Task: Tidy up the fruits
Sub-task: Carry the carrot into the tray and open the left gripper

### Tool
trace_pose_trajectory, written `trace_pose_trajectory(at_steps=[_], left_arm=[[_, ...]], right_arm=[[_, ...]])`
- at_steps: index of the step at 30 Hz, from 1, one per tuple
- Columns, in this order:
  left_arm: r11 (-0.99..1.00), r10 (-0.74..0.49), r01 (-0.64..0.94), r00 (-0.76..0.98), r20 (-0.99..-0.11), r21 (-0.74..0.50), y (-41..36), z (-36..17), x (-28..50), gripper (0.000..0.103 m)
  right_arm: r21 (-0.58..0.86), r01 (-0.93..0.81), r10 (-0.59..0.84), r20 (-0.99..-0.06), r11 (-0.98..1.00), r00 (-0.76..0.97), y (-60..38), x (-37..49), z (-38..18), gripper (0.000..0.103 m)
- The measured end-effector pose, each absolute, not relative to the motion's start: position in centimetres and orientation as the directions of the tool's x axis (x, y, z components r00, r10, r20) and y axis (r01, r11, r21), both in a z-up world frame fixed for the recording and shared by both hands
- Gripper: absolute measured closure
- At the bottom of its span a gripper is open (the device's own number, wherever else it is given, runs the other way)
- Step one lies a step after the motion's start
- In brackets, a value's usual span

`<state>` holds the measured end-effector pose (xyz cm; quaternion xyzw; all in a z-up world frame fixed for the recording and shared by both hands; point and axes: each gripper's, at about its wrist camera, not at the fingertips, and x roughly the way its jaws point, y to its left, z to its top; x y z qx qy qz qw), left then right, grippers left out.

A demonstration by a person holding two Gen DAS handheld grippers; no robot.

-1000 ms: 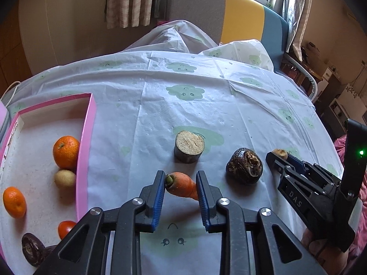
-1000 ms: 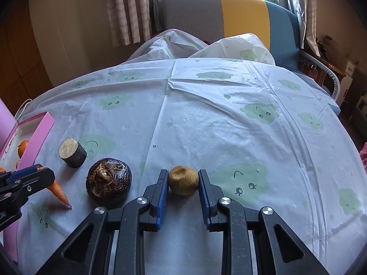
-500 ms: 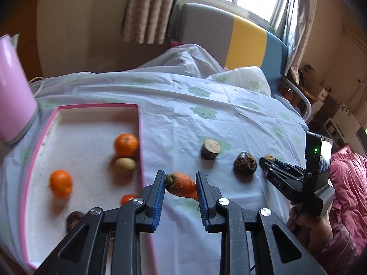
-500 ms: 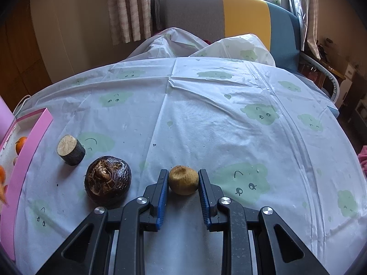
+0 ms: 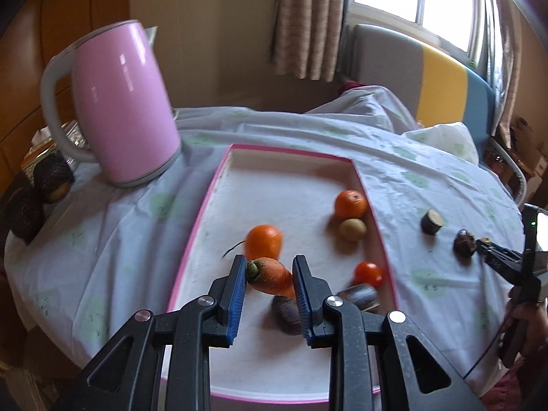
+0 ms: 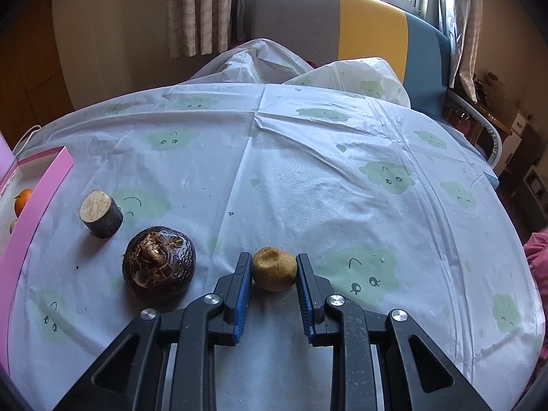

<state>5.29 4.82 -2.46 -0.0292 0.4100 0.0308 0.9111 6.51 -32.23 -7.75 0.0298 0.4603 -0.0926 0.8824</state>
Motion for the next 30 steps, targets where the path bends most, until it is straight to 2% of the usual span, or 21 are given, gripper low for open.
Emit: trace_pose_trajectory(at_steps=[7, 9, 22, 30], left_arm=[[0.987, 0.085, -0.157, 0.623, -0.778, -0.018, 6.6, -4.5, 5.2, 0.075], [0.984, 0.091, -0.174, 0.612, -0.786, -0.021, 6.8, -4.7, 5.2, 0.071], [0.99, 0.042, -0.126, 0.674, -0.738, -0.058, 5.9, -1.8, 3.3, 0.069], [0.992, 0.013, -0.098, 0.686, -0.728, -0.075, 5.4, -1.2, 2.6, 0.069]], right_arm=[[-0.069, 0.185, -0.162, -0.819, 0.98, 0.551, -31.8, 6.6, -7.7, 0.077], [-0.079, 0.184, -0.169, -0.819, 0.98, 0.549, -31.7, 6.6, -7.7, 0.077], [-0.116, 0.181, -0.197, -0.82, 0.977, 0.538, -31.1, 6.5, -7.5, 0.078], [-0.027, 0.165, -0.114, -0.828, 0.986, 0.549, -29.8, 4.9, -6.2, 0.078]])
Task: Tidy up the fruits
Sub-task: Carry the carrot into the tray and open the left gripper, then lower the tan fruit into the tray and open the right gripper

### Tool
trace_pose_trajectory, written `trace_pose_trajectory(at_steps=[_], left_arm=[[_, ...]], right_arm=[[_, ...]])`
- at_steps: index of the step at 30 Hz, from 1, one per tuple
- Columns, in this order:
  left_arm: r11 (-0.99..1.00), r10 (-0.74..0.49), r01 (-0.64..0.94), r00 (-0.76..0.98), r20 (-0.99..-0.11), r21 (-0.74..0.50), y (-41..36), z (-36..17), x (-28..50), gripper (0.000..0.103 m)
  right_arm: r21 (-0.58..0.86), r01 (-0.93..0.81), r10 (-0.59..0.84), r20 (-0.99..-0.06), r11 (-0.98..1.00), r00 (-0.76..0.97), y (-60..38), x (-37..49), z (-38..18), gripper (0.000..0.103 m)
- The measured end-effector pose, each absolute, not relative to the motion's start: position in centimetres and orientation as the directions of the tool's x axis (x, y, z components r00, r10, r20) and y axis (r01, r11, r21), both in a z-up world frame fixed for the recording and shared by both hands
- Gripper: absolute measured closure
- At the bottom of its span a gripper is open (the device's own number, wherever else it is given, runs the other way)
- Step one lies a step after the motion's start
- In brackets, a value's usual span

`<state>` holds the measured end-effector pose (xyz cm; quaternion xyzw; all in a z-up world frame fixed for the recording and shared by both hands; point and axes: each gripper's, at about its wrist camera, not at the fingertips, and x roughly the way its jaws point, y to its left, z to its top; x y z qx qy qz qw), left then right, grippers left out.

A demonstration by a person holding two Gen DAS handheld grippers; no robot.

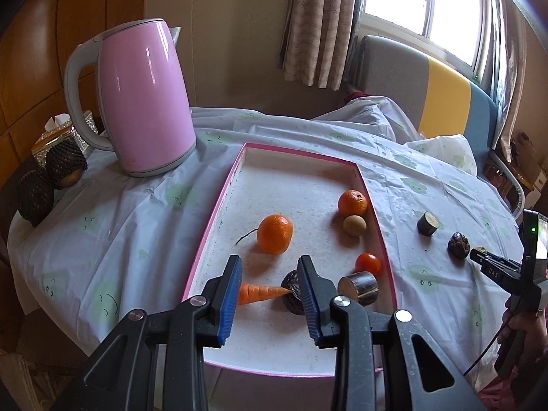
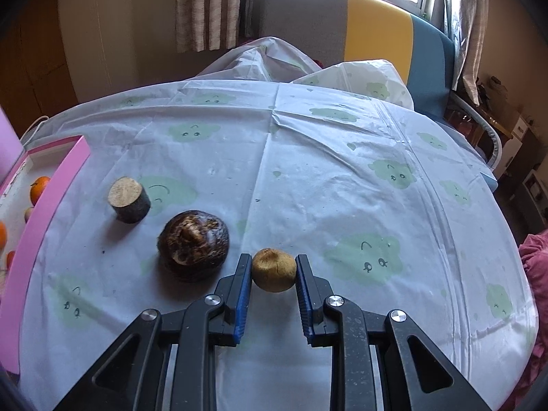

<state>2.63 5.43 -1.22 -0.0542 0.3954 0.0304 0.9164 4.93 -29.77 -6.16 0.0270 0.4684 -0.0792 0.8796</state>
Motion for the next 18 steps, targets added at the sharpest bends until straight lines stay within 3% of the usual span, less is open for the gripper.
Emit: trace_pose_trajectory(at_steps=[9, 18], left_arm=[[0.991, 0.007, -0.103, 0.69, -0.724, -0.088, 5.7, -1.0, 2.3, 0.069], [0.986, 0.042, -0.144, 0.713, -0.7, -0.088, 7.3, -0.2, 1.7, 0.069]], right_arm=[[0.098, -0.049, 0.107, -0.78, 0.994, 0.616, -22.3, 4.5, -2.0, 0.078], [0.16, -0.313, 0.319, -0.763, 0.936, 0.562, -11.3, 6.3, -0.1, 0.078]])
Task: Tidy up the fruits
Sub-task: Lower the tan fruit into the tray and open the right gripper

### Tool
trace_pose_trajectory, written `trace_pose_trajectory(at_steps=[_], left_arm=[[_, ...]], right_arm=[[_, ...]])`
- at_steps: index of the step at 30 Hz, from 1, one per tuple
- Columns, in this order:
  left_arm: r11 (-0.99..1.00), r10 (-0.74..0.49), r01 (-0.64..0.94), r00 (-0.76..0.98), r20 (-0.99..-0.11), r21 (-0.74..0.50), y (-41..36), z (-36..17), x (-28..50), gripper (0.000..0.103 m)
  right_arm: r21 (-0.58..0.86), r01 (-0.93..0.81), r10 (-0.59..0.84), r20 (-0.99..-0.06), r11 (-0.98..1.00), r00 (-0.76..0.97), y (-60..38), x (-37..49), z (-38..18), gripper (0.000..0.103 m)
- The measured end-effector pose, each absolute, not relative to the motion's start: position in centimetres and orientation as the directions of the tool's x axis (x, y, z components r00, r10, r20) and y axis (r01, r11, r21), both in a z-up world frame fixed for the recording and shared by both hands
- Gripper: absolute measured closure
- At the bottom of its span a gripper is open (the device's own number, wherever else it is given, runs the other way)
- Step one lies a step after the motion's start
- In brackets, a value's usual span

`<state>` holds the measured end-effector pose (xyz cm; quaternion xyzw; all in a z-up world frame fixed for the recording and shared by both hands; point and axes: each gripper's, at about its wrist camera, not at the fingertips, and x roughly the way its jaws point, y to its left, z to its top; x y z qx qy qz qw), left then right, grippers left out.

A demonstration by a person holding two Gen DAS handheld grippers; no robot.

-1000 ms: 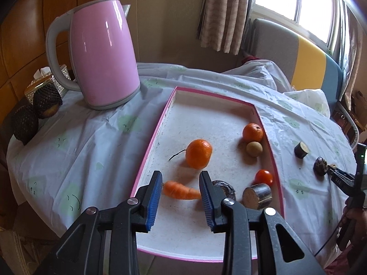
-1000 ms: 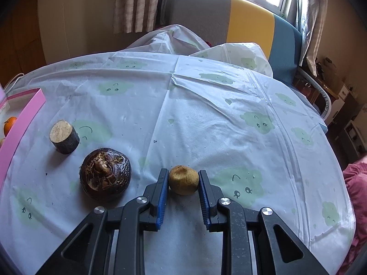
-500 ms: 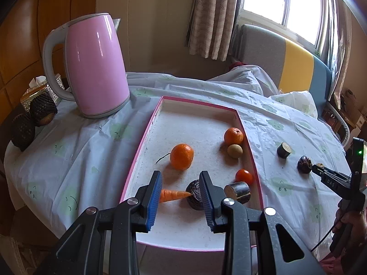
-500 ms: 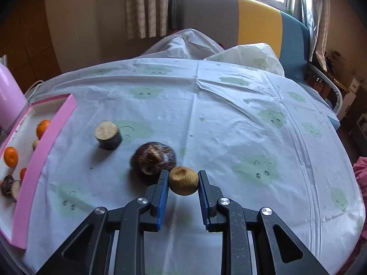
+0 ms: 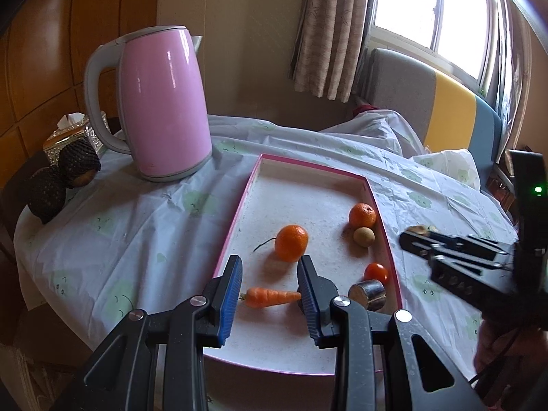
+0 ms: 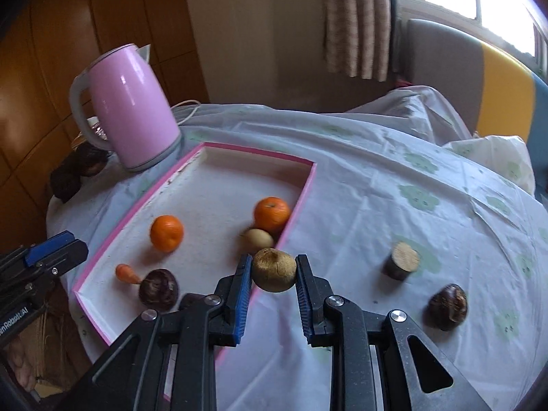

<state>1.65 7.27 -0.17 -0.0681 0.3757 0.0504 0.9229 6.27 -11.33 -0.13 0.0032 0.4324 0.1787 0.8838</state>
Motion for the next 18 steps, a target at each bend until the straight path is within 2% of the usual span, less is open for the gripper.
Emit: trace_pose_trajectory(at_steps=[9, 12, 18], left_arm=[[0.981, 0.052, -0.168, 0.717, -0.695, -0.1, 8.5, -0.2, 1.4, 0.069], [0.98, 0.049, -0.169, 0.715, -0.698, -0.104, 8.5, -0.3, 1.5, 0.069], [0.982, 0.049, -0.164, 0.718, -0.694, -0.099, 8.2, -0.2, 1.5, 0.069]], right_arm=[[0.123, -0.394, 0.318, -0.817, 0.911, 0.48, -5.3, 8.3, -2.9, 0.077], [0.148, -0.378, 0.327, -0.82, 0.914, 0.47, -5.2, 8.3, -3.5, 0.064], [0.165, -0.349, 0.328, -0.812, 0.923, 0.484, -6.0, 7.4, -3.2, 0.064]])
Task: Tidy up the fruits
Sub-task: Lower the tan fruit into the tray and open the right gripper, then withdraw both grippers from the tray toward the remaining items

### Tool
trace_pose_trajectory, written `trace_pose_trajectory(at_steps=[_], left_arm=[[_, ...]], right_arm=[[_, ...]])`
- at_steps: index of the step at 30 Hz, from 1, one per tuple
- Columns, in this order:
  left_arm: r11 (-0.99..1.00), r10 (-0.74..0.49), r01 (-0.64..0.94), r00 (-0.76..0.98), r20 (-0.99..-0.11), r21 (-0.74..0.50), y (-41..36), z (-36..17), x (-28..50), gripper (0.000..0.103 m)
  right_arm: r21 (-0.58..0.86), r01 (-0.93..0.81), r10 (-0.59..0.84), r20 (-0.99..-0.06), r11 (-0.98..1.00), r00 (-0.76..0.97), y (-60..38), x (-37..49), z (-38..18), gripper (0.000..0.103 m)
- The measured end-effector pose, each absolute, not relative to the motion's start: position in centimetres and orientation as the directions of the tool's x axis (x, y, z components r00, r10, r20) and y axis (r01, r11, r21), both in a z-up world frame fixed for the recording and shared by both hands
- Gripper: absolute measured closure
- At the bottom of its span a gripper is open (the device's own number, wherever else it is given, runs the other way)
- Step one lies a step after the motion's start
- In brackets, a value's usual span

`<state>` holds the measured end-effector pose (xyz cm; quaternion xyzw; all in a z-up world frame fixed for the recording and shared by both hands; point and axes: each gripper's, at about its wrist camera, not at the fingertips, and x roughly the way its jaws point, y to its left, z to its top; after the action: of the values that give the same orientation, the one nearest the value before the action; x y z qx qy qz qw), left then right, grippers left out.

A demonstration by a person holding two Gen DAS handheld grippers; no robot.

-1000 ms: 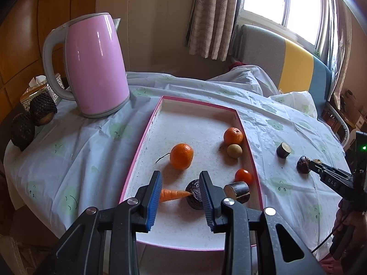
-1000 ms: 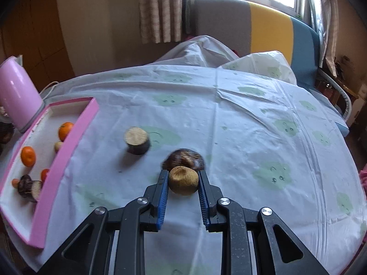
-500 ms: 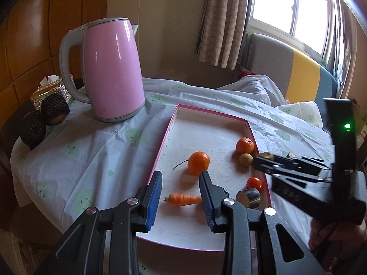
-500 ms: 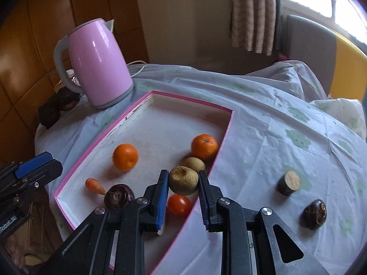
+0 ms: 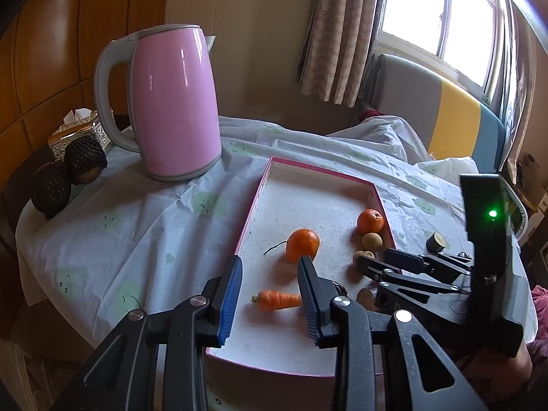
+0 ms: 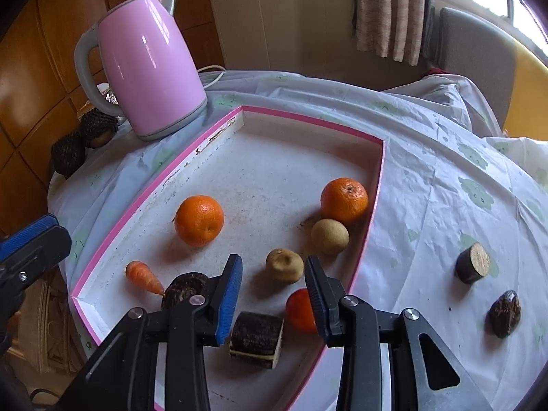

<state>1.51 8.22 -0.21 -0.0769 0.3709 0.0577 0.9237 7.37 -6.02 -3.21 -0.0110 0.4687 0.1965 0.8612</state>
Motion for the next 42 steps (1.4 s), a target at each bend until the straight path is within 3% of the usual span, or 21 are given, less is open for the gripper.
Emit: trace_pose_trajectory(at_steps=[8, 23, 42], left_arm=[[0.987, 0.05, -0.139, 0.727, -0.685, -0.075, 7.2, 0.3, 1.2, 0.069], [0.996, 0.046, -0.081, 0.753, -0.656, -0.024, 5.0, 1.5, 0.3, 0.069], [0.999, 0.029, -0.008, 0.747, -0.664, 0.035, 1.8, 1.5, 0.4, 0.069]], right_arm=[[0.166, -0.285, 0.305, -0.765, 0.944, 0.567, -8.5, 5.0, -1.1, 0.053], [0.163, -0.17, 0.235, -0.729, 0.972, 0.643, -14.0, 2.1, 0.5, 0.05], [0.15, 0.083, 0.06, -0.755, 0.985, 0.653, -24.6, -0.4, -1.3, 0.045]])
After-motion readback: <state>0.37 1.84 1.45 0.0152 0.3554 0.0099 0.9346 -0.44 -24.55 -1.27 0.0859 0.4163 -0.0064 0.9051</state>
